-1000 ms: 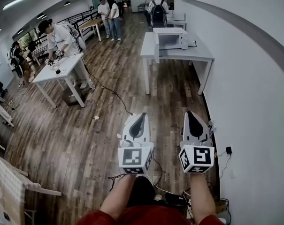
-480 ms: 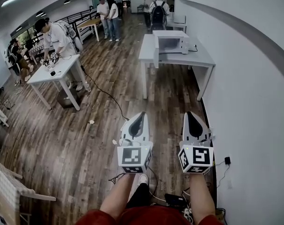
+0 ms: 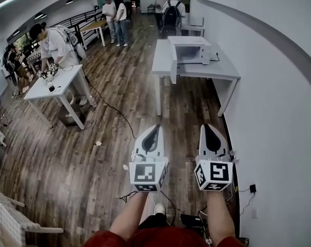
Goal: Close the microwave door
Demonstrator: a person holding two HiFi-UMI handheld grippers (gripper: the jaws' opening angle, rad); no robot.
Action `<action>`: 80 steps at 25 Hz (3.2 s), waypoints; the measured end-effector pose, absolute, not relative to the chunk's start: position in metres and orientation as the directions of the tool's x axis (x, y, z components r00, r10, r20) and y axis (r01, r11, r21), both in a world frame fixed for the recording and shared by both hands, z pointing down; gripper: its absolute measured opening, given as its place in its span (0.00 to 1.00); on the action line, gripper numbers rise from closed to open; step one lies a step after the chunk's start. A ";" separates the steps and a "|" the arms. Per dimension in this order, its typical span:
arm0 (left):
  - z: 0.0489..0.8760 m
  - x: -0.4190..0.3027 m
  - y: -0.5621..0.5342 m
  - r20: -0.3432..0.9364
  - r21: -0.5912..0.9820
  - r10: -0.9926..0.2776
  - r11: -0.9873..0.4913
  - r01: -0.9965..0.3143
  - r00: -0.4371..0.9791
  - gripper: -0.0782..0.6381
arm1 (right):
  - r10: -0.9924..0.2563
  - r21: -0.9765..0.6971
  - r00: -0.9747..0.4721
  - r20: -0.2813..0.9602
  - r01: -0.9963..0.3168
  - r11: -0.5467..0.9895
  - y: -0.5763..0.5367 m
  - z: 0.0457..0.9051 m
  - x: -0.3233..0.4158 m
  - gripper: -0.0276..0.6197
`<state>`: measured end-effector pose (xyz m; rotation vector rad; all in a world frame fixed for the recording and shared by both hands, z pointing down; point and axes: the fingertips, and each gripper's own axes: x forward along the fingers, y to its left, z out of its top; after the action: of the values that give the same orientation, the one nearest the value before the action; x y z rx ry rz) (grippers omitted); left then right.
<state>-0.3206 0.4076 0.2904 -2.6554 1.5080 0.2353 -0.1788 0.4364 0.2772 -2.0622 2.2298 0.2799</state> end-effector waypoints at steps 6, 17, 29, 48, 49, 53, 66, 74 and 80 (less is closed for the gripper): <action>0.286 -0.331 0.343 -0.183 -0.019 -0.835 -0.524 -0.851 0.518 0.15 | -0.979 0.078 -0.057 -0.197 -0.996 0.042 0.376 0.272 -0.187 0.09; 0.294 -0.306 0.266 -0.183 -0.027 -0.829 -0.534 -0.845 0.529 0.15 | -0.980 0.087 -0.041 -0.197 -0.996 0.024 0.299 0.283 -0.167 0.09; 0.279 -0.207 0.140 -0.206 -0.027 -0.837 -0.514 -0.858 0.508 0.15 | -0.973 0.091 -0.078 -0.219 -0.994 0.059 0.170 0.270 -0.071 0.09; 0.298 -0.137 0.014 -0.191 -0.026 -0.847 -0.501 -0.865 0.497 0.15 | -0.974 0.093 -0.115 -0.194 -0.991 0.098 0.039 0.290 -0.008 0.09; 0.301 -0.136 0.005 -0.191 -0.019 -0.843 -0.509 -0.861 0.503 0.15 | -0.975 0.097 -0.108 -0.192 -0.991 0.091 0.031 0.293 -0.007 0.09; 0.309 -0.135 -0.039 -0.199 -0.013 -0.829 -0.532 -0.847 0.523 0.15 | -0.979 0.117 -0.084 -0.184 -0.991 0.063 -0.009 0.297 -0.005 0.09; 0.301 -0.156 -0.186 -0.212 -0.047 -0.775 -0.600 -0.799 0.595 0.15 | -0.979 0.120 -0.028 -0.200 -0.993 0.004 -0.155 0.286 -0.033 0.09; 0.302 -0.151 -0.241 -0.213 -0.063 -0.764 -0.612 -0.789 0.609 0.15 | -0.981 0.104 -0.014 -0.196 -0.995 -0.006 -0.208 0.296 -0.032 0.09; 0.315 -0.138 -0.271 -0.193 -0.059 -0.769 -0.611 -0.790 0.609 0.15 | -0.984 0.087 -0.023 -0.175 -0.996 0.008 -0.242 0.310 -0.020 0.09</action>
<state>-0.1378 -0.2712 0.3150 -2.6923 1.3119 0.2243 -0.0195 -0.2421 0.3102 -2.1500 2.1837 0.2854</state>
